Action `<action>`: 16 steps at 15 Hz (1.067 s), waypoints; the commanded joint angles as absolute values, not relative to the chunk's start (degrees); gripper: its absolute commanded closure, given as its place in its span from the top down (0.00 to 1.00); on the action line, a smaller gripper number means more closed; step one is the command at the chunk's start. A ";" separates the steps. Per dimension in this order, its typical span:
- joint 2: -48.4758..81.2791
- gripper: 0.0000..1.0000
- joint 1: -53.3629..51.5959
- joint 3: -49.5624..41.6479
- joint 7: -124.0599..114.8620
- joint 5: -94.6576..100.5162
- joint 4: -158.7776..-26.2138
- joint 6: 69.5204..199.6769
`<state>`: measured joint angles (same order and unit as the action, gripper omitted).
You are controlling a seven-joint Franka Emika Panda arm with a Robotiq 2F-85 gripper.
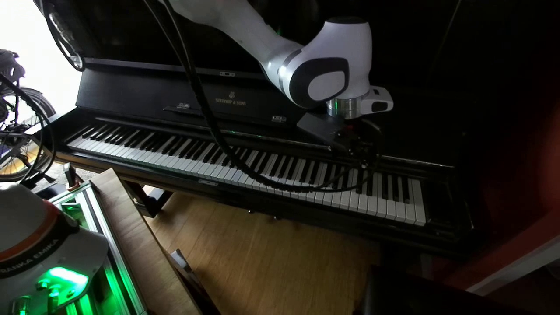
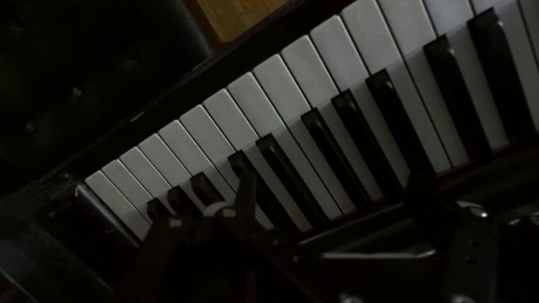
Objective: Push the right most c sharp key on the piano
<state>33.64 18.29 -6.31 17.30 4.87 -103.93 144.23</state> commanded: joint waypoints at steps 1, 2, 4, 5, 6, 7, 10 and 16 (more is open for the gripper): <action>27.44 1.00 17.23 -7.43 18.63 7.14 -109.63 143.90; 26.22 1.00 17.02 -7.65 18.69 7.72 -110.35 143.44; 23.58 1.00 16.98 -7.60 19.73 8.21 -112.00 142.73; 22.25 1.00 16.87 -7.73 20.01 8.62 -112.76 142.25; 20.94 1.00 16.73 -7.85 20.26 8.96 -113.53 141.79; 19.75 1.00 16.65 -7.95 20.52 9.26 -114.17 141.20; 16.34 1.00 16.36 -8.28 21.86 10.18 -115.63 138.22; 11.13 1.00 16.14 -8.48 24.32 10.52 -117.17 129.23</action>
<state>14.43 17.10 -7.41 22.73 9.94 -114.45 132.33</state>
